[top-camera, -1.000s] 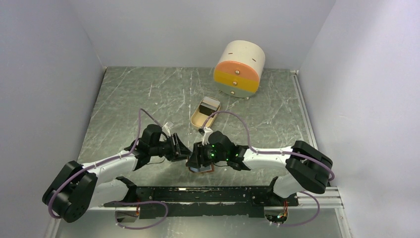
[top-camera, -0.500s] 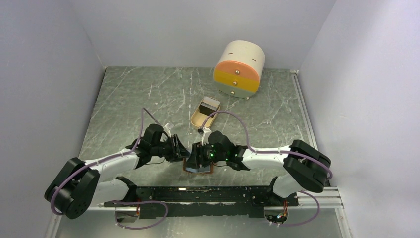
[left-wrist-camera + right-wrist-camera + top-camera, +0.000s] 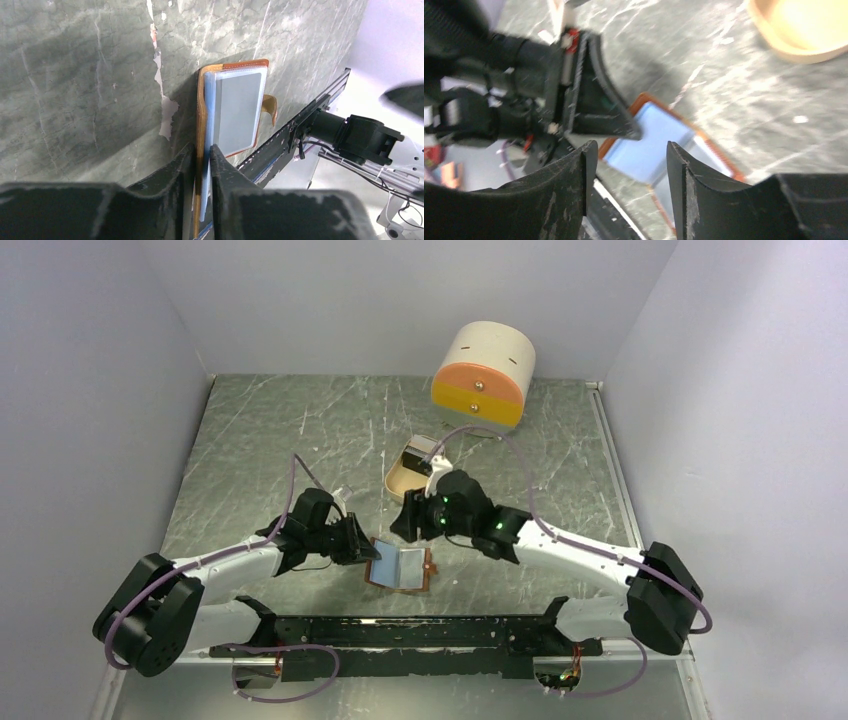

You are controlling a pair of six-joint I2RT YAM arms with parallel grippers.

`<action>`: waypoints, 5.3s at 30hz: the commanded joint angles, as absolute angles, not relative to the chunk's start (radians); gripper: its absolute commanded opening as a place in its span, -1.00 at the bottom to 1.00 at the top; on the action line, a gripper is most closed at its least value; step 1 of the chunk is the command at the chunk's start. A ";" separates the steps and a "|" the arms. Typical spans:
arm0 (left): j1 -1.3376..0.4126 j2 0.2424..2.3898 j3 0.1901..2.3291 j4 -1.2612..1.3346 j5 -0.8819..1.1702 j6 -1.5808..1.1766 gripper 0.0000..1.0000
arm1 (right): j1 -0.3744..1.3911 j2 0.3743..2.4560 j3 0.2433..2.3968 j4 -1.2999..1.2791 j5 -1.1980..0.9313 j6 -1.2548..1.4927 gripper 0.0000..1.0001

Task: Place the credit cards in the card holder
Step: Pick up the credit card from the storage box, then insert the credit card into the card holder.

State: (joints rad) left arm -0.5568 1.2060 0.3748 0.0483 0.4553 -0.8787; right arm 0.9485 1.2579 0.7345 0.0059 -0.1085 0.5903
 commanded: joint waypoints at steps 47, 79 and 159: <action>-0.552 1.178 0.366 0.059 0.498 -0.887 -0.82 | 0.730 2.047 1.486 -0.230 0.545 -0.389 0.30; -0.553 1.177 0.351 0.077 0.501 -0.899 -0.82 | 0.731 2.036 1.563 -0.318 0.508 -0.349 -0.09; -0.566 1.292 0.279 0.284 0.367 -1.075 -0.29 | 0.798 1.299 0.497 0.225 -0.165 0.904 -0.95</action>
